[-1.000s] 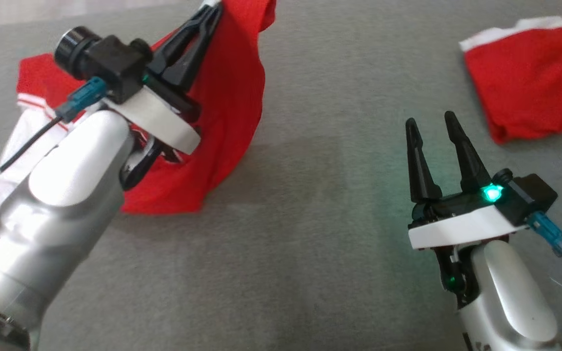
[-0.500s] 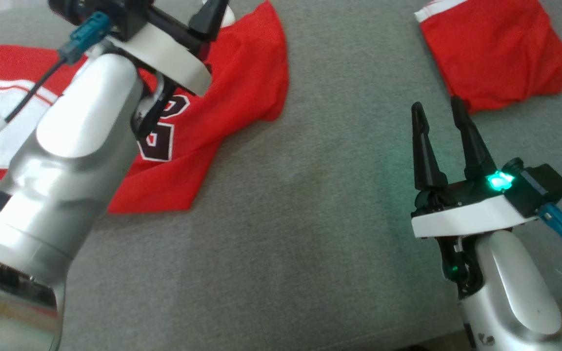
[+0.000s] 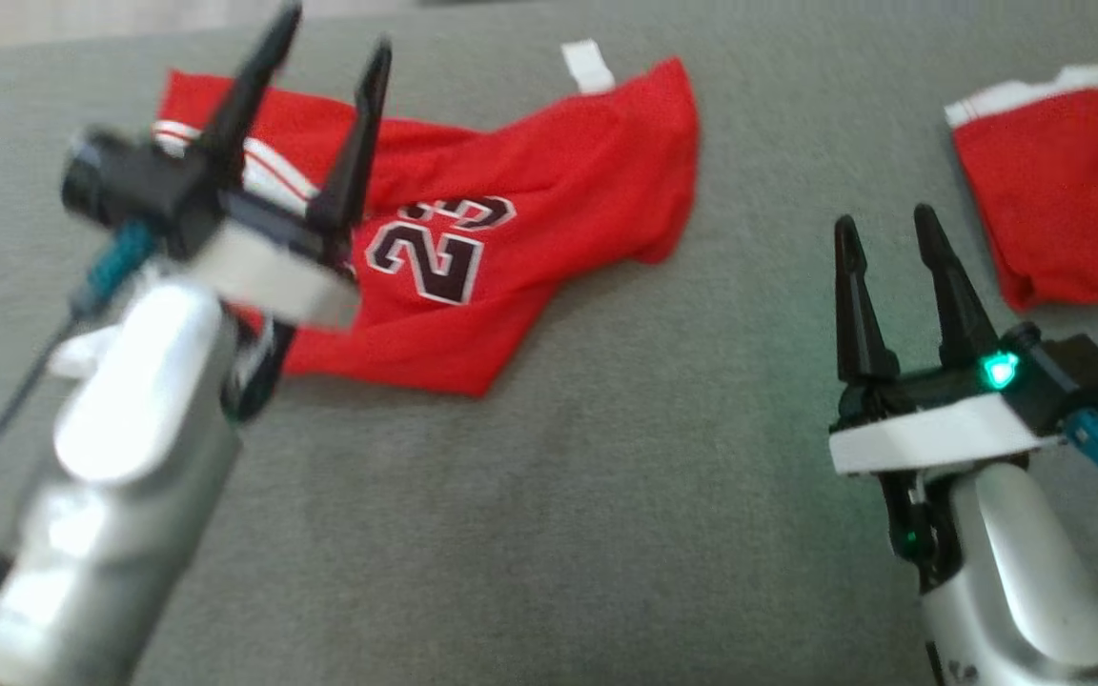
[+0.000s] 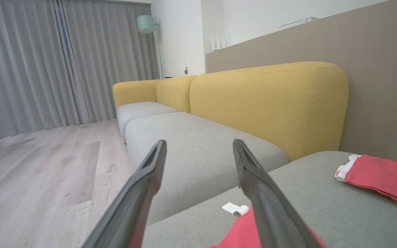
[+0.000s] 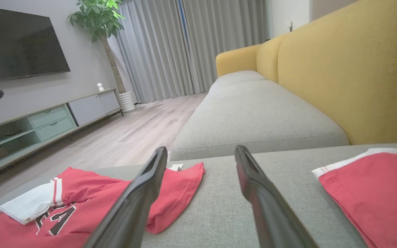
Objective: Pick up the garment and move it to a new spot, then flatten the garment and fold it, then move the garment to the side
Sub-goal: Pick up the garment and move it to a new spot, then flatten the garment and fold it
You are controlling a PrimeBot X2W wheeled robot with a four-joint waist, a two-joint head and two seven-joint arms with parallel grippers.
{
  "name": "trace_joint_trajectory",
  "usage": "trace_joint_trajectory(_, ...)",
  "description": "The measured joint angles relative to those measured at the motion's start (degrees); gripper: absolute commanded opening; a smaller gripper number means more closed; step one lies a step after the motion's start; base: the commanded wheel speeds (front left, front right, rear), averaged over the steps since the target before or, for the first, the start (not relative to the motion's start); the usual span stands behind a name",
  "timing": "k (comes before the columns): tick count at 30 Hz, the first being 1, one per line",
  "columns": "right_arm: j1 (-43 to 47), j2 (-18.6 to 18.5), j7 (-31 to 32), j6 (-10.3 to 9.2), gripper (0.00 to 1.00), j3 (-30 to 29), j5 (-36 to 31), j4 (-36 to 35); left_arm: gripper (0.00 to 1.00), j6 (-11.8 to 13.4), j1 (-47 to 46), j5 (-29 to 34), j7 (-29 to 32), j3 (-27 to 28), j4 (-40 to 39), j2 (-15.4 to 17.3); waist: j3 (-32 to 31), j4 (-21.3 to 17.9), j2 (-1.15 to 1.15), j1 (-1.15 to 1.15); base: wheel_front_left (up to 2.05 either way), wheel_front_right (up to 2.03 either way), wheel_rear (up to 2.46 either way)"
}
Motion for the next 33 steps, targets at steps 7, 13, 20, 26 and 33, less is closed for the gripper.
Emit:
trace_joint_trajectory(7,4.76,0.01,0.0,0.0,1.0,-1.55,-0.54,0.53,1.0,1.52,15.06,2.21,0.01,5.24,-5.16,-1.2,-4.67,3.59,0.0,-0.01,0.0,0.0,0.0)
trace_joint_trajectory(13,6.63,0.04,0.0,0.0,1.0,-1.52,-0.58,0.98,1.0,2.98,26.91,3.93,0.01,10.45,-8.87,-4.94,-8.15,5.03,0.0,-0.01,0.0,0.0,0.0)
trace_joint_trajectory(20,8.14,0.04,0.0,0.0,1.0,-1.48,-0.26,1.11,1.0,2.35,33.26,7.77,0.02,14.61,-11.09,-9.01,-8.75,5.32,0.0,0.0,0.0,0.0,0.0)
trace_joint_trajectory(26,8.08,0.04,0.0,0.0,1.0,-1.51,-0.27,1.1,1.0,1.02,33.18,10.01,0.03,16.92,-12.11,-10.87,-7.77,5.34,0.0,0.0,0.0,0.0,0.0)
trace_joint_trajectory(33,7.54,0.04,0.0,0.0,1.0,-1.65,-0.92,1.29,1.0,-0.13,33.03,11.33,0.03,18.24,-12.29,-12.34,-6.64,6.25,0.0,0.0,0.0,0.0,0.0)
